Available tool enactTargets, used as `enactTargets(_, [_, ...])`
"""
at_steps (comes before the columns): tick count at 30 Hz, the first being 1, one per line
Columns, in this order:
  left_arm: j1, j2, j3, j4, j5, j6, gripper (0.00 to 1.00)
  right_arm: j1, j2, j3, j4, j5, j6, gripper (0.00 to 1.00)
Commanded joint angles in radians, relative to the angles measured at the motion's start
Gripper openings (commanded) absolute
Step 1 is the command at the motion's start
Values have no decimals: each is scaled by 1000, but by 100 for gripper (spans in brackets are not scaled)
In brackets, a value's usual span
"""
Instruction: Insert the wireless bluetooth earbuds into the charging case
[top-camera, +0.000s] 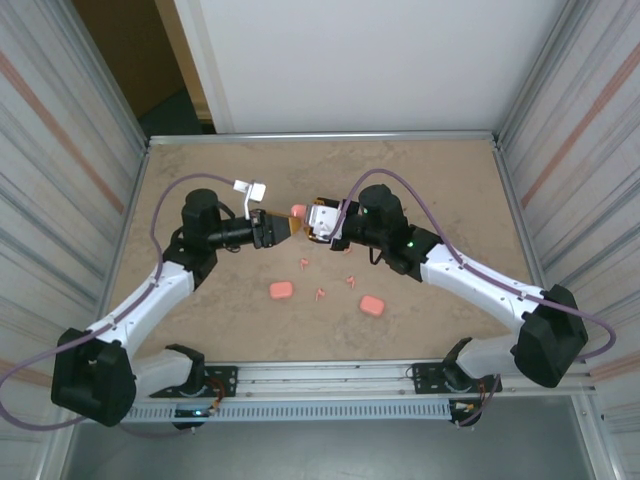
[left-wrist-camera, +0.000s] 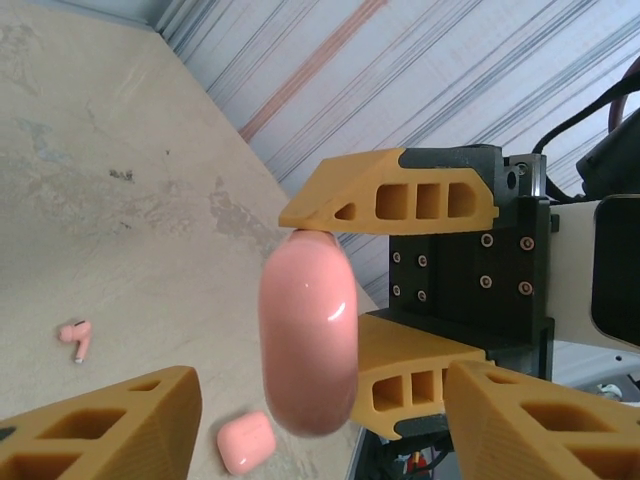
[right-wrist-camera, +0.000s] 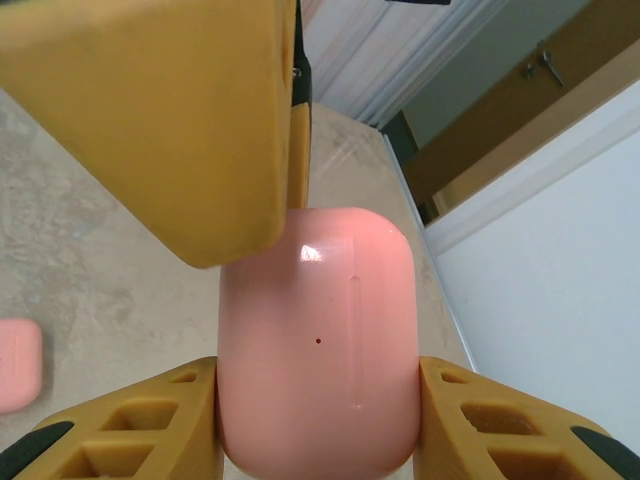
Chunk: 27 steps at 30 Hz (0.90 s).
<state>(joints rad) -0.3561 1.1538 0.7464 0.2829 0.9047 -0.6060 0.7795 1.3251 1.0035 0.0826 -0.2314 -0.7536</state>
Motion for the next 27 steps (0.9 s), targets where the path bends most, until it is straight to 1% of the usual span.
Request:
enactTargets(1, [-12,6,26,39,-1,12,60,10,-24,-7,26,6,-10,38])
enactTargets(5, [-16,17,27,52,-1,6,54,10,-15,-3,28,6,-10,38])
enactTargets(8, [-21,25,27,63,-1,3,51,13,-11,1,28,7,-8,38])
enactTargets(22, [-34,55,36,79,3,0,27,15,3,4,28,16,1,38])
enactTargets(27, [-33,50,31,82,2,4,16,6,2,2,5,5,34,44])
